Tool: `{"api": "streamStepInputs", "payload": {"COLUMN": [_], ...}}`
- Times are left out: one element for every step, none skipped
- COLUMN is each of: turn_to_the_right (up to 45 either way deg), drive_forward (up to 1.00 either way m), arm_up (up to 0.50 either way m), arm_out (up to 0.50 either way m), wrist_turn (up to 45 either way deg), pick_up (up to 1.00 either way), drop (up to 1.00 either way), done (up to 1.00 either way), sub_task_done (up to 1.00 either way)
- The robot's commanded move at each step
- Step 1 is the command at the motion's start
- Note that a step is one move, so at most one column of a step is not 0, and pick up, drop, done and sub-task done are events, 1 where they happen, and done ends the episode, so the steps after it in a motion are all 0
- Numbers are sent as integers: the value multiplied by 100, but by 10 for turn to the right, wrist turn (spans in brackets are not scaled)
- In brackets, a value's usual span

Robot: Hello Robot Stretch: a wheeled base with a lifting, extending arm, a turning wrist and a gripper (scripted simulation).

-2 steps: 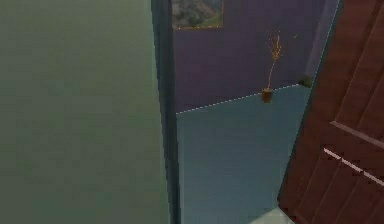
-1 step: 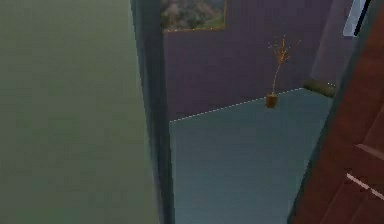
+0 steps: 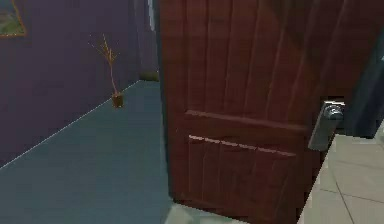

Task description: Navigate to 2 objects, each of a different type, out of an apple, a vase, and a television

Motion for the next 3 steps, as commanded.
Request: {"api": "streamStepInputs", "payload": {"turn_to_the_right": [450,450,150], "drive_forward": [0,0,0], "arm_up": [0,0,0], "arm_out": [0,0,0], "wrist_turn": [0,0,0], "pick_up": [0,0,0], "drop": [0,0,0], "done": [0,0,0], "sub_task_done": [0,0,0]}}
